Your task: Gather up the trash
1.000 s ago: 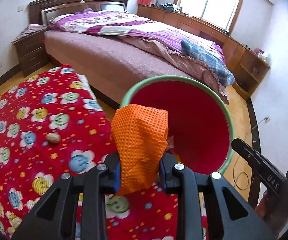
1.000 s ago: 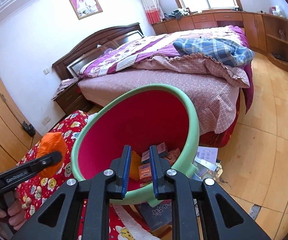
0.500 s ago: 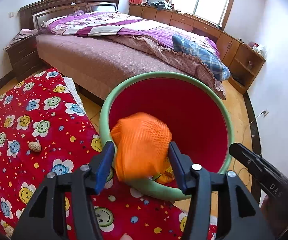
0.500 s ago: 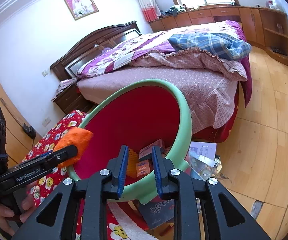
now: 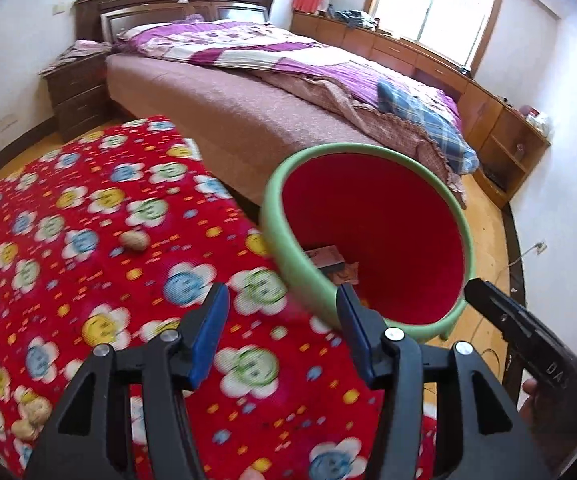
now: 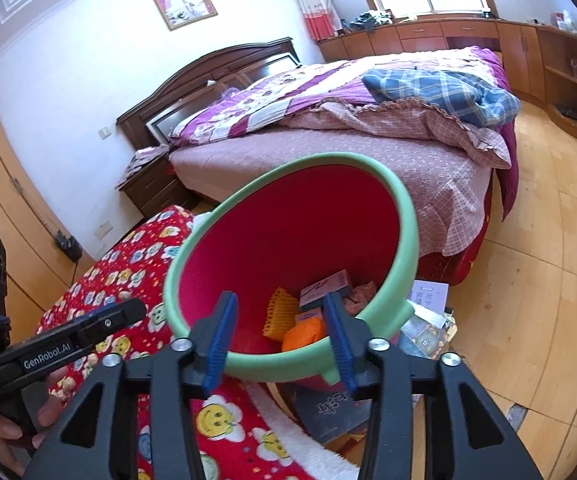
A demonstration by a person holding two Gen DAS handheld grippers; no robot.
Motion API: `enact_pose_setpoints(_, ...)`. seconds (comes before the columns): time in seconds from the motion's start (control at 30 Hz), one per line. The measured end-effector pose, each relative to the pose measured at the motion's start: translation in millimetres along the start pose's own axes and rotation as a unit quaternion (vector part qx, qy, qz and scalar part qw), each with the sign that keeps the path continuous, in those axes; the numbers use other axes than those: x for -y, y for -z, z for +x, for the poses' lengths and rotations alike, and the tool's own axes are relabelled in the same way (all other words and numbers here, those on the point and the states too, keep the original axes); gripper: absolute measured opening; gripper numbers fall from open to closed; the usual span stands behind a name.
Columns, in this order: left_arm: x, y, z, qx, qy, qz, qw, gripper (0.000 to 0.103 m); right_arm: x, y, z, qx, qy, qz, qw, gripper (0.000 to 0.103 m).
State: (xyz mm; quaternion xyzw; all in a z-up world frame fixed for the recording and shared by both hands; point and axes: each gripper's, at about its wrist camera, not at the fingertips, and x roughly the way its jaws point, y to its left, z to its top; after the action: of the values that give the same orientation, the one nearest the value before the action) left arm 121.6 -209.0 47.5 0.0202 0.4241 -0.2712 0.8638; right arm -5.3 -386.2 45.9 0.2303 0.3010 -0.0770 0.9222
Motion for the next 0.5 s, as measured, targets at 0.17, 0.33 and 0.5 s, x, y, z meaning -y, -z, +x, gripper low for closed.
enact_pose_setpoints(0.17, -16.7, 12.1, -23.2, 0.012, -0.022, -0.014, 0.9996, 0.056, -17.3, 4.4, -5.4, -0.001, -0.01, -0.015, 1.0, 0.049)
enact_pose_setpoints(0.33, -30.0, 24.5, -46.8, 0.024, -0.033, -0.03, 0.9987, 0.056, -39.6, 13.0, -10.4, -0.007, -0.025, -0.033, 0.999, 0.062)
enact_pose_setpoints(0.5, -45.3, 37.7, -68.5, 0.034, -0.046, -0.048, 0.9972, 0.056, -65.4, 21.4, -17.3, -0.008, -0.039, -0.062, 0.997, 0.062)
